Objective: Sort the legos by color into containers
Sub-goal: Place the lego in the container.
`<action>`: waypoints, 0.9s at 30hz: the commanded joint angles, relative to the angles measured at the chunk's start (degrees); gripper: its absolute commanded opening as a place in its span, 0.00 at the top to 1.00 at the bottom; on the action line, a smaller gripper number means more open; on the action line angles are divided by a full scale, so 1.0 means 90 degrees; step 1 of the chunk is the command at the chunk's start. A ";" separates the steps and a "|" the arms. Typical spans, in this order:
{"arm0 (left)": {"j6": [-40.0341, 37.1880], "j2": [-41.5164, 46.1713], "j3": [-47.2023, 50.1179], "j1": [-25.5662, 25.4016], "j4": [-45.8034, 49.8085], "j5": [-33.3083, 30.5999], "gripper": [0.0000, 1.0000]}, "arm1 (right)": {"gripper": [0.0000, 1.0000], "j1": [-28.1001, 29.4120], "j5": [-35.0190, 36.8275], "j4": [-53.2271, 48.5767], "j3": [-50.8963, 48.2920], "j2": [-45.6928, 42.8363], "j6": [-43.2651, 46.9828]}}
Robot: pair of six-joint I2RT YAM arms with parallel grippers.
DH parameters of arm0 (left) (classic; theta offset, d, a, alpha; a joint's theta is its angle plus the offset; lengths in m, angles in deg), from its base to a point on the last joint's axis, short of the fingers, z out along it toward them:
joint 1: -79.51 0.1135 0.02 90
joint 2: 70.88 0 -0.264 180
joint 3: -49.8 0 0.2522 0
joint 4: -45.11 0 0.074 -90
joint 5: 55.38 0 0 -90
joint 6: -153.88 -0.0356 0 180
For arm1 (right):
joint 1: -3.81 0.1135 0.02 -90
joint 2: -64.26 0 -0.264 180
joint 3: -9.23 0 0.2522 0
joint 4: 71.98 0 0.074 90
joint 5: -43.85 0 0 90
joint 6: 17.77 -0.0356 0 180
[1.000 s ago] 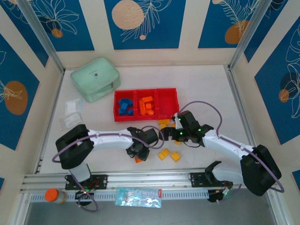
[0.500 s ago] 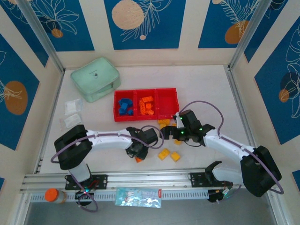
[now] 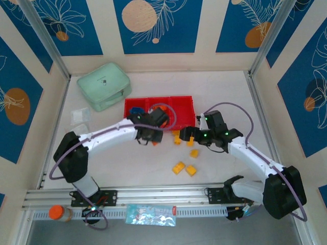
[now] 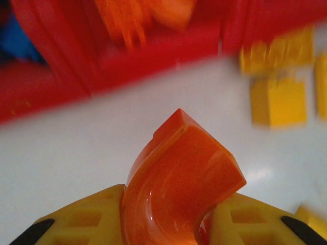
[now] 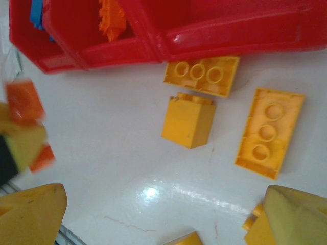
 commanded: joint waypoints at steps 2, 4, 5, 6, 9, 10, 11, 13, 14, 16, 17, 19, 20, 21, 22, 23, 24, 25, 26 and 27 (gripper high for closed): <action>-0.0589 -0.0687 -0.0851 0.0571 -0.0229 -0.0264 0.65 | 0.01 -0.0268 -0.0326 -0.0244 0.0150 -0.0073 0.0159; -0.0722 -0.1123 -0.1417 0.0804 -0.0205 -0.0355 0.64 | 0.01 -0.0359 -0.0376 -0.0229 0.0163 -0.0060 0.0179; -0.0802 -0.1326 -0.1665 0.0884 -0.0197 -0.0373 0.65 | 0.01 -0.0389 -0.0403 -0.0233 0.0182 -0.0024 0.0198; -0.0872 -0.1545 -0.1931 0.0967 -0.0184 -0.0426 0.64 | 0.01 -0.0404 -0.0418 -0.0248 0.0206 0.0022 0.0232; -0.1017 -0.2191 -0.2672 0.1144 -0.0045 -0.0440 0.64 | 0.01 -0.0415 -0.0400 -0.0343 0.0343 0.0215 0.0327; -0.1042 -0.2373 -0.2927 0.1185 0.0040 -0.0457 0.63 | 0.01 -0.0400 -0.0388 -0.0383 0.0395 0.0272 0.0358; -0.1060 -0.2519 -0.3119 0.1215 0.0115 -0.0463 0.62 | 0.01 -0.0403 -0.0389 -0.0399 0.0439 0.0315 0.0388; -0.1153 -0.2735 -0.3451 0.1264 0.0214 -0.0430 0.59 | 0.01 -0.0362 -0.0343 -0.0473 0.0565 0.0378 0.0456; -0.1162 -0.2780 -0.3568 0.1276 0.0286 -0.0448 0.55 | 0.01 -0.0334 -0.0287 -0.0525 0.0612 0.0392 0.0480; -0.1227 -0.2735 -0.3721 0.1288 0.0362 -0.0404 0.48 | 0.01 -0.0240 -0.0113 -0.0651 0.0733 0.0434 0.0537; -0.1243 -0.2645 -0.3720 0.1287 0.0350 -0.0352 0.46 | 0.01 -0.0199 -0.0052 -0.0686 0.0767 0.0449 0.0563; -0.1272 -0.2310 -0.3495 0.1286 0.0104 -0.0223 0.42 | 0.01 -0.0106 0.0054 -0.0737 0.0830 0.0500 0.0589; -0.1286 -0.2162 -0.3368 0.1287 -0.0015 -0.0183 0.41 | 0.01 -0.0063 0.0088 -0.0758 0.0867 0.0534 0.0582; -0.1306 -0.2023 -0.3282 0.1297 -0.0065 -0.0147 0.40 | 0.01 -0.0036 0.0111 -0.0786 0.0892 0.0567 0.0556; -0.1306 -0.1909 -0.3257 0.1296 0.0000 -0.0142 0.38 | 0.01 0.0016 0.0146 -0.0823 0.0939 0.0610 0.0536; -0.1301 -0.1816 -0.3242 0.1298 0.0090 -0.0137 0.38 | 0.01 0.0068 0.0188 -0.0871 0.0986 0.0641 0.0516; -0.1274 -0.1671 -0.3183 0.1296 0.0173 -0.0098 0.37 | 0.01 0.0145 0.0264 -0.0925 0.1043 0.0665 0.0503; -0.1253 -0.1469 -0.3021 0.1291 0.0141 0.0007 0.36 | 0.01 0.0242 0.0364 -0.0970 0.1100 0.0699 0.0492; -0.1248 -0.1258 -0.2812 0.1286 0.0038 0.0127 0.36 | 0.01 0.0332 0.0451 -0.0993 0.1145 0.0738 0.0482; -0.1248 -0.0962 -0.2490 0.1271 -0.0143 0.0233 0.35 | 0.01 0.0405 0.0521 -0.1020 0.1184 0.0782 0.0462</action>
